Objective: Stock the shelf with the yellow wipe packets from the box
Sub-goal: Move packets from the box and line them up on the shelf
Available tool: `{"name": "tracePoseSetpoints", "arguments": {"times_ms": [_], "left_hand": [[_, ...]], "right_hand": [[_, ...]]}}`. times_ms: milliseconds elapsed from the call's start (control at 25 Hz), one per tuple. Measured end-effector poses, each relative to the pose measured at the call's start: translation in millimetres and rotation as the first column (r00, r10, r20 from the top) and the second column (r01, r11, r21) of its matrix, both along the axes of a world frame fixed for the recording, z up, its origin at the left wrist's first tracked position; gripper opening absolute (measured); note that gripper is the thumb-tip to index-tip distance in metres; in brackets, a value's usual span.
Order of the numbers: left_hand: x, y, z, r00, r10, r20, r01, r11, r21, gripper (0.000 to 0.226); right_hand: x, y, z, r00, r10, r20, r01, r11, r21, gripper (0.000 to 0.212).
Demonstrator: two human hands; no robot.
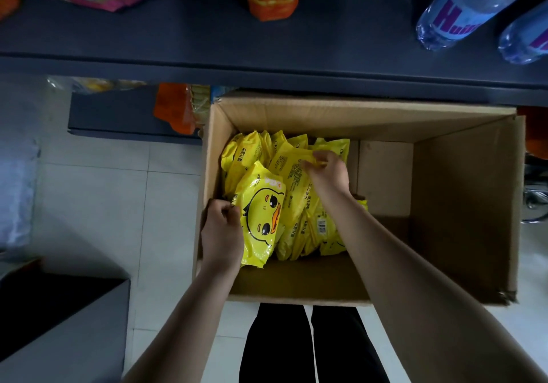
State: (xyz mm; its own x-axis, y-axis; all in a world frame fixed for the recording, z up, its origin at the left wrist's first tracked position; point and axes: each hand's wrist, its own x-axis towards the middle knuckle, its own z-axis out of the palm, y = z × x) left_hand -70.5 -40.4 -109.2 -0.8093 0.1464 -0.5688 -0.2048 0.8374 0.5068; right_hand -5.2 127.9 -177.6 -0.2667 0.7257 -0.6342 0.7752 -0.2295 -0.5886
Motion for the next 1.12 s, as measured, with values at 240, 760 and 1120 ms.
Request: {"name": "tracePoseSetpoints", "arguments": {"times_ms": [240, 760, 1120], "left_hand": [[1.4, -2.5, -9.8, 1.000, 0.026, 0.013, -0.026, 1.000, -0.014, 0.006], [2.0, -4.5, -9.9, 1.000, 0.024, 0.020, -0.025, 1.000, 0.017, 0.016], [-2.6, 7.9, 0.1, 0.996, 0.089, 0.008, -0.089, 0.994, 0.061, 0.025]], "right_hand": [[-48.1, 27.7, -25.9, 0.856, 0.501, 0.129, -0.488, 0.865, -0.119, 0.077], [0.9, 33.8, 16.5, 0.945, 0.325, 0.028, -0.322, 0.943, -0.080, 0.034], [60.3, 41.2, 78.5, 0.983, -0.028, -0.180, -0.003, 0.986, -0.167, 0.017]]}}
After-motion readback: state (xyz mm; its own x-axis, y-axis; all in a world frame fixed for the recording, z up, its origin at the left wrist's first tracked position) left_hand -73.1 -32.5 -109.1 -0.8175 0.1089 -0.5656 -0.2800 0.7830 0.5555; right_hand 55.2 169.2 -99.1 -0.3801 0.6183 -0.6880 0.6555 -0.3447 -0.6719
